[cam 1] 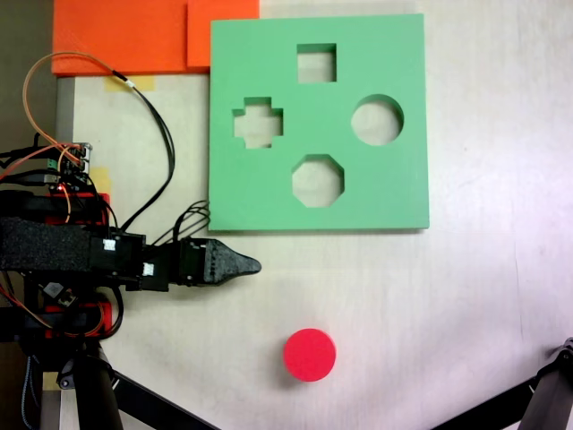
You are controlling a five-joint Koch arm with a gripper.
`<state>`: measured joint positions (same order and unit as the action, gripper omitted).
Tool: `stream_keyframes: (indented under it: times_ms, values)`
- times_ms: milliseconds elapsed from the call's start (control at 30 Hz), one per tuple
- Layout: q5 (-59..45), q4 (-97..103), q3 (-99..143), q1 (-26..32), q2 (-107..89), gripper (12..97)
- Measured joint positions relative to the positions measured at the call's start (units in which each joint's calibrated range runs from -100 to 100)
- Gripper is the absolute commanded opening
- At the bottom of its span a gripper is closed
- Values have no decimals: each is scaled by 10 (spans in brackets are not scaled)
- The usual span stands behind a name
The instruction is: Put the cylinder block into the corresponding hole
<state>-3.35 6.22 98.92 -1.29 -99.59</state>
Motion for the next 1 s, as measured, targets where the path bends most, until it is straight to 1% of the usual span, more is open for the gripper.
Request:
stream_keyframes:
  times_ms: [667, 800, 867, 933, 1000]
  values:
    - [0, 0, 0, 0, 0, 493]
    - [0, 0, 0, 0, 0, 526]
    - [0, 0, 0, -2, 0, 526]
    - [13, 2, 0, -5, 0, 526]
    - [56, 26, 0, -6, 0, 525]
